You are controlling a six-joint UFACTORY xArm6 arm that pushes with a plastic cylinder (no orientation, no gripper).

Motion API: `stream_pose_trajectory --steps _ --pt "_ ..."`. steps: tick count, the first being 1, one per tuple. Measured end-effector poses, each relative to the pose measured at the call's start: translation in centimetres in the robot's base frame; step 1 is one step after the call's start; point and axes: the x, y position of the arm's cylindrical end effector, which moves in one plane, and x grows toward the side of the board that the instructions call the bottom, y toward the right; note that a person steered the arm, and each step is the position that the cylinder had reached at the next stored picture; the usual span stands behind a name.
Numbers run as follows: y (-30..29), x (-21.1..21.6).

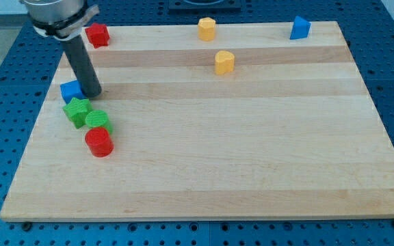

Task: Move your arm towards the left side of the red circle

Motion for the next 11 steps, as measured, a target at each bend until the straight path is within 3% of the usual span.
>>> stream_pose_trajectory --steps 2,4,5,6,8,10,11 --pt "0.0 0.0" --pt "11.4 0.6" --pt "17.5 3.9" --pt "18.6 9.4" --pt "14.6 20.1" --pt "0.1 21.5" --pt "-3.9 19.2"
